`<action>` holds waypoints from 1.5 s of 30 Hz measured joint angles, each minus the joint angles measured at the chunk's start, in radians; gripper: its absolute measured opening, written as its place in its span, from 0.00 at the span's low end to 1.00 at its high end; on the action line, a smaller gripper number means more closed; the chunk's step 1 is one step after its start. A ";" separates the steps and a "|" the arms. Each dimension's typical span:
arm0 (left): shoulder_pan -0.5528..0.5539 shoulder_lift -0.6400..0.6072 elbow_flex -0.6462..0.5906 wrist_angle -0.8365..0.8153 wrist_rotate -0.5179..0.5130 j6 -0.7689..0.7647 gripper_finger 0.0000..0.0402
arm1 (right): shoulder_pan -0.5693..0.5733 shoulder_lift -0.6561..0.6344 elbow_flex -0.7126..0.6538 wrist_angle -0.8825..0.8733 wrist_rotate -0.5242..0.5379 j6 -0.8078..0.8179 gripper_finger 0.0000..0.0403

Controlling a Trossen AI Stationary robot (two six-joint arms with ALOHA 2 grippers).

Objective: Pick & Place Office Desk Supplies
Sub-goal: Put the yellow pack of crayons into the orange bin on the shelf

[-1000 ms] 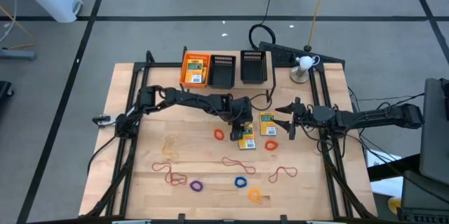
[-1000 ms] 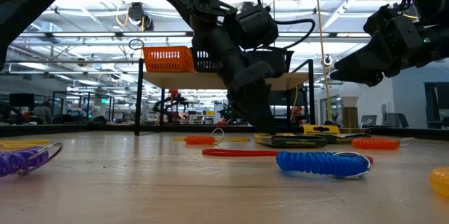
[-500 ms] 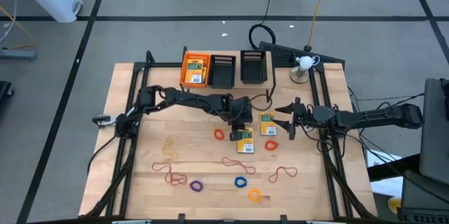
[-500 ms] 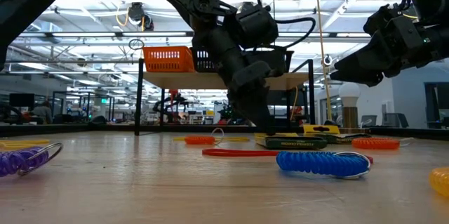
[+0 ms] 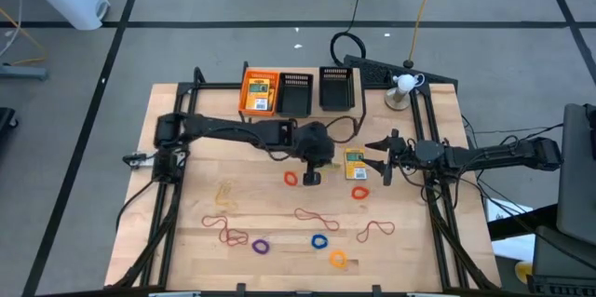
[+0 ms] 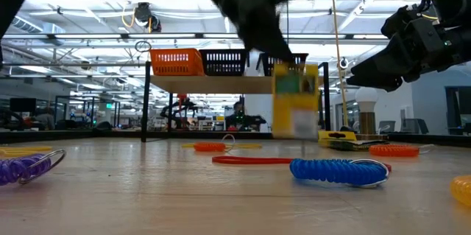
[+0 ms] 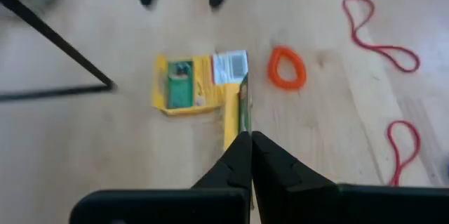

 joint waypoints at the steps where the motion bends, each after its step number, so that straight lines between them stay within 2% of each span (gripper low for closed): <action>1: -0.011 -0.023 0.000 0.002 -0.028 0.011 0.00 | 0.000 0.001 0.000 0.001 0.001 0.000 0.63; 8: -0.072 -0.196 0.000 -0.066 -0.210 0.073 0.00 | 0.000 0.014 0.000 0.002 0.003 0.000 0.63; 14: -0.090 -0.334 0.000 -0.212 -0.352 0.037 0.00 | 0.000 0.026 0.000 0.001 0.004 0.005 0.63; 20: -0.085 -0.453 0.000 -0.304 -0.427 0.030 0.00 | 0.000 0.033 0.000 0.001 0.005 0.007 0.63; 25: -0.065 -0.512 0.001 -0.335 -0.425 -0.012 0.00 | 0.000 0.034 0.000 0.008 0.005 0.007 0.63; 29: -0.054 -0.515 0.001 -0.427 -0.355 -0.103 0.00 | 0.000 0.037 0.000 0.012 -0.015 0.015 0.63; 33: -0.063 -0.482 0.001 -0.517 -0.247 -0.148 0.00 | 0.000 0.045 0.000 0.087 -0.185 0.035 0.63; 35: -0.076 -0.455 -0.012 -0.556 -0.234 -0.155 0.00 | 0.001 0.065 0.000 0.166 -0.243 0.036 0.63; 40: -0.095 -0.426 -0.138 -0.550 -0.241 -0.211 0.03 | 0.037 0.121 0.000 0.225 -0.194 0.018 0.63; 45: -0.079 -0.419 -0.374 -0.519 -0.240 -0.409 0.10 | 0.072 0.187 0.000 0.235 -0.070 0.015 0.63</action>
